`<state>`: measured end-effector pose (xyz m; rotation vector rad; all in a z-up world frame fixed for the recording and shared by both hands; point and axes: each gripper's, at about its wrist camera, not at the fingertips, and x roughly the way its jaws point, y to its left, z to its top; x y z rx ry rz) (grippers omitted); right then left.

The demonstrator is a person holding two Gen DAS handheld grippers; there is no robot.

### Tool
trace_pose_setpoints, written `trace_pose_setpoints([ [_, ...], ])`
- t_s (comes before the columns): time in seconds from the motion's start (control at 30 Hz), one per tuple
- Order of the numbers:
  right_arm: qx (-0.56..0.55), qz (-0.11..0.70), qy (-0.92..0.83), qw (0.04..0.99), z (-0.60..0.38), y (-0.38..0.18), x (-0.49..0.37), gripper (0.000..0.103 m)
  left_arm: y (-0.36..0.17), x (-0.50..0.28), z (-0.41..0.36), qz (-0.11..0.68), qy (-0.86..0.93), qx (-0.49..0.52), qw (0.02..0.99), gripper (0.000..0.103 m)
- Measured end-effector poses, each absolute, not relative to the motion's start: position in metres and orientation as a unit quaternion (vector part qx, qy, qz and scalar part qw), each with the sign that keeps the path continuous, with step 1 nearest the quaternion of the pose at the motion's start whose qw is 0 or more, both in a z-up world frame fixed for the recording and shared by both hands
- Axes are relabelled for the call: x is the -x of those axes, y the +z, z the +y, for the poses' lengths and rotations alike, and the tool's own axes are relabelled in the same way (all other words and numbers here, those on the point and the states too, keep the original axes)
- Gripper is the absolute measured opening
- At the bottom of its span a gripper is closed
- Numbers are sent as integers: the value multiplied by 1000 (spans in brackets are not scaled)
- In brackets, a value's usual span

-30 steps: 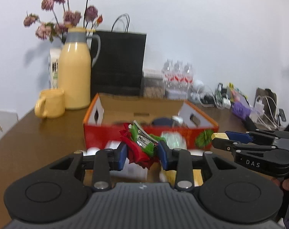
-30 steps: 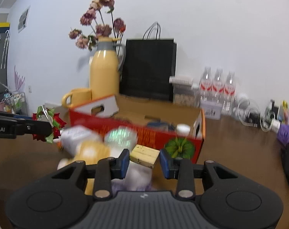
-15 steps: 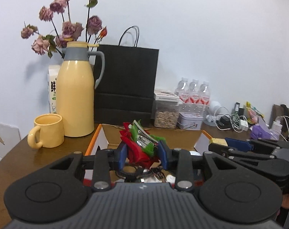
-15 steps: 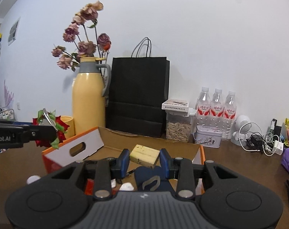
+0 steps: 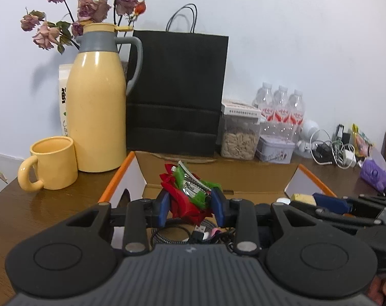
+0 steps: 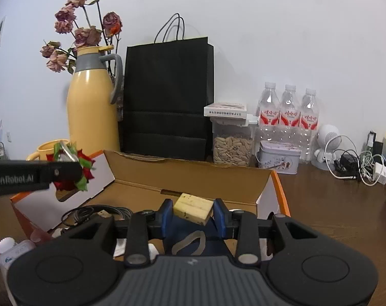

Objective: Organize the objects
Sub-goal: 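Carry the red-green packet and yellow block into the box and release both, then move both tools back over the table toward the plush toy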

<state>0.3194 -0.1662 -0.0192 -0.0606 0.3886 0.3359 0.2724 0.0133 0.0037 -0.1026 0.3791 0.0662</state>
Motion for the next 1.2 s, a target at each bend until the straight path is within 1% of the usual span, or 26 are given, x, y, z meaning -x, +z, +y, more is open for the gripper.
trace_pose_setpoints([
  [0.13,29,189,166,967,-166,-18,-316,33,4,-269,11,181,28,47,982,35],
  [0.2,30,191,167,967,-166,-19,-315,34,4,-266,9,177,28,43,983,37],
  [0.3,28,200,170,965,-166,-21,-314,34,4,-263,8,176,26,36,983,50],
  [0.33,27,200,172,964,-166,-21,-313,36,3,-261,8,173,29,33,984,64],
  [0.37,27,198,173,964,-166,-20,-311,48,4,-260,8,170,34,32,984,85],
  [0.4,26,195,173,965,-166,-20,-310,58,3,-259,8,165,41,32,985,95],
  [0.43,28,191,171,966,-166,-19,-308,82,3,-257,9,157,46,34,986,103],
  [0.47,31,188,168,967,-165,-19,-306,99,4,-257,9,153,49,36,986,103],
  [0.5,34,186,164,968,-164,-18,-304,102,4,-257,11,154,50,40,986,103],
  [0.97,32,176,148,973,-165,-14,-298,103,4,-254,10,149,58,46,986,103],
  [1.2,34,165,149,974,-165,-7,-293,103,13,-248,11,143,57,57,986,103],
])
